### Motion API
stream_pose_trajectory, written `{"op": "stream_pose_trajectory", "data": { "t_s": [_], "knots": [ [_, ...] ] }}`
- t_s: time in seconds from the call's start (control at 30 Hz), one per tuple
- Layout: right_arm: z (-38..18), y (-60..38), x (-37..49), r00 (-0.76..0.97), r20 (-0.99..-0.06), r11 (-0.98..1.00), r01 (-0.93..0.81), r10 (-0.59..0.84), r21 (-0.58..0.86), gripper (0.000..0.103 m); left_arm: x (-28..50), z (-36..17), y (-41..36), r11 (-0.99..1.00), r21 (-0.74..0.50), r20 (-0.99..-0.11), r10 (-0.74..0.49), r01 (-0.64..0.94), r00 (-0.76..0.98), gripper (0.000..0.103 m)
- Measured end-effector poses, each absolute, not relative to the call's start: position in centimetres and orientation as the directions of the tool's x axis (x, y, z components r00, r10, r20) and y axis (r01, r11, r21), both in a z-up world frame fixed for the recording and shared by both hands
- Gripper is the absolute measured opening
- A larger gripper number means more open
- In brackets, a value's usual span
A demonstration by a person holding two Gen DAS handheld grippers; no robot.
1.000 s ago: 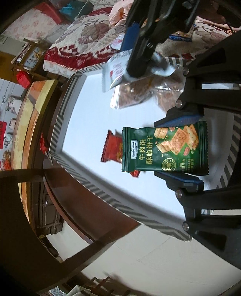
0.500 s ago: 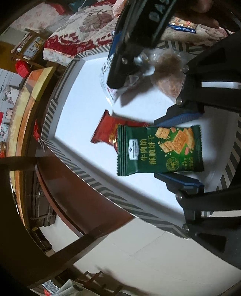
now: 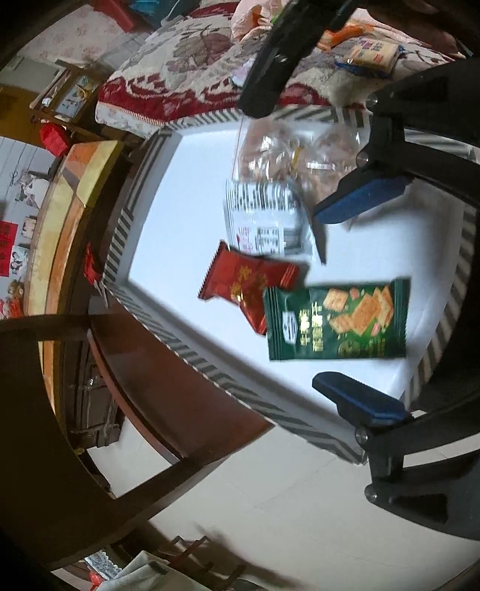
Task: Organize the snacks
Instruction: 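Open the left gripper over the tray while the right releases the white packet, then move both grippers back to the snack pile on the blanket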
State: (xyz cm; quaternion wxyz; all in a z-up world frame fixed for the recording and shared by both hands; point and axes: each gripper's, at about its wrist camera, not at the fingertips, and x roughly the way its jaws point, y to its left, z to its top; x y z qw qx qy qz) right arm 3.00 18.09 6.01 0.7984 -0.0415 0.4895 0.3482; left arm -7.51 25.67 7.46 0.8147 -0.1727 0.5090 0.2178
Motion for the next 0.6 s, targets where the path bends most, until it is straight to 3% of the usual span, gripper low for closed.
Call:
{"op": "stream_pose_trajectory", "data": {
  "t_s": [0.6],
  "knots": [
    [7.2,2.2,1.8,0.407,-0.807,0.875,-0.411,0.428,0.256,0.052,-3.9,10.0,14.5,0.955,-0.087,-0.886,0.055,-0.283,0.46,0.086]
  ]
}}
